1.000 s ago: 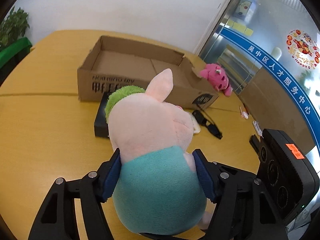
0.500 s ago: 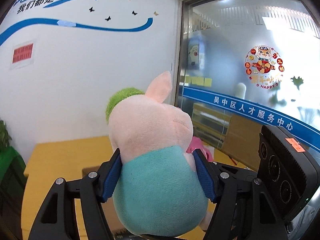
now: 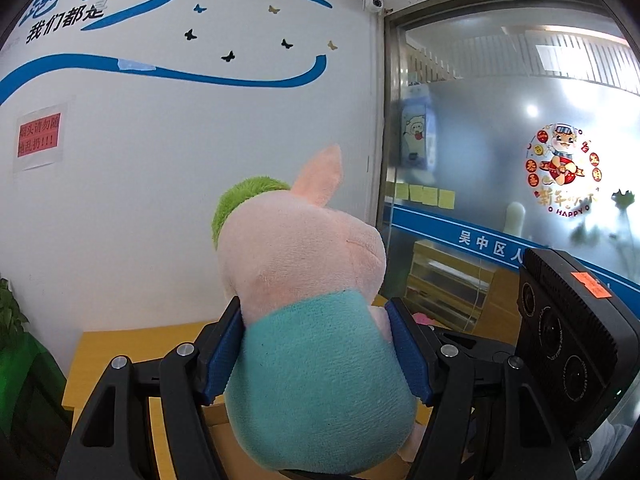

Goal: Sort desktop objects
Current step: 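Carry the plush pig with the left gripper over the cardboard box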

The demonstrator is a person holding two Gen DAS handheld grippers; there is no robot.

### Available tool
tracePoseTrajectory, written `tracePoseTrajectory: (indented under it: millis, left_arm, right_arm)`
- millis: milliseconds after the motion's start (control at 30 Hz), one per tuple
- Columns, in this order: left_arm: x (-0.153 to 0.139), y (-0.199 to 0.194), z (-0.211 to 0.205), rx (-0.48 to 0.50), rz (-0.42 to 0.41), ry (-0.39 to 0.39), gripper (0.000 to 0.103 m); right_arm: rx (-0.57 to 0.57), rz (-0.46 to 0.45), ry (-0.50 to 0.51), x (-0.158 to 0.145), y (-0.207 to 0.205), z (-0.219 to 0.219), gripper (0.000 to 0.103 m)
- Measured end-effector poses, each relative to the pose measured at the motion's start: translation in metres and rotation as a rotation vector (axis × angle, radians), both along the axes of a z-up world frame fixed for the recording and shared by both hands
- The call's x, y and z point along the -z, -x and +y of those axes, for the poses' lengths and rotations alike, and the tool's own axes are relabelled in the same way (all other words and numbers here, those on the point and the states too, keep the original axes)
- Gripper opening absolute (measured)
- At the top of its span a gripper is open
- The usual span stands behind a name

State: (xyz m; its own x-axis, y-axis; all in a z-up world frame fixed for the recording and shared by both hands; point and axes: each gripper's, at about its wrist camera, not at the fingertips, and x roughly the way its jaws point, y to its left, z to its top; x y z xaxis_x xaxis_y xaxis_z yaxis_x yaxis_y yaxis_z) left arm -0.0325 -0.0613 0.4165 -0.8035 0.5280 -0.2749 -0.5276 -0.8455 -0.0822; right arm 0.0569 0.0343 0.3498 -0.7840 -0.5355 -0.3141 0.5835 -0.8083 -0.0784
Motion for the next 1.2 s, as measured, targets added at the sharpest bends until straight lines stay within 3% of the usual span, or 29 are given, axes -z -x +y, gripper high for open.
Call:
tracePoseTrajectory:
  millis: [133, 267, 467, 667, 833, 967, 1200]
  left_arm:
    - [0.032, 0.055, -0.003, -0.007, -0.084, -0.001, 0.073]
    - [0.083, 0.113, -0.004, -0.018, -0.195, 0.003, 0.073]
    - [0.187, 0.198, -0.008, -0.029, -0.404, 0.023, 0.073]
    - [0.291, 0.249, -0.015, -0.039, -0.601, 0.031, 0.073]
    - [0.350, 0.262, -0.014, -0.068, -0.719, 0.059, 0.073]
    - [0.366, 0.263, -0.010, -0.099, -0.740, 0.115, 0.072]
    - [0.368, 0.254, -0.010, -0.130, -0.803, 0.148, 0.072]
  right_arm:
    - [-0.011, -0.067, -0.004, 0.026, 0.050, -0.005, 0.079]
    - [-0.008, -0.164, 0.010, 0.068, 0.100, -0.007, 0.079]
    - [-0.001, -0.349, 0.057, 0.168, 0.171, -0.008, 0.079]
    - [-0.006, -0.534, 0.086, 0.268, 0.213, -0.011, 0.079]
    - [-0.014, -0.671, 0.107, 0.330, 0.228, -0.011, 0.079]
    - [-0.031, -0.735, 0.069, 0.361, 0.228, -0.018, 0.080]
    - [-0.070, -0.783, 0.049, 0.367, 0.208, -0.023, 0.080]
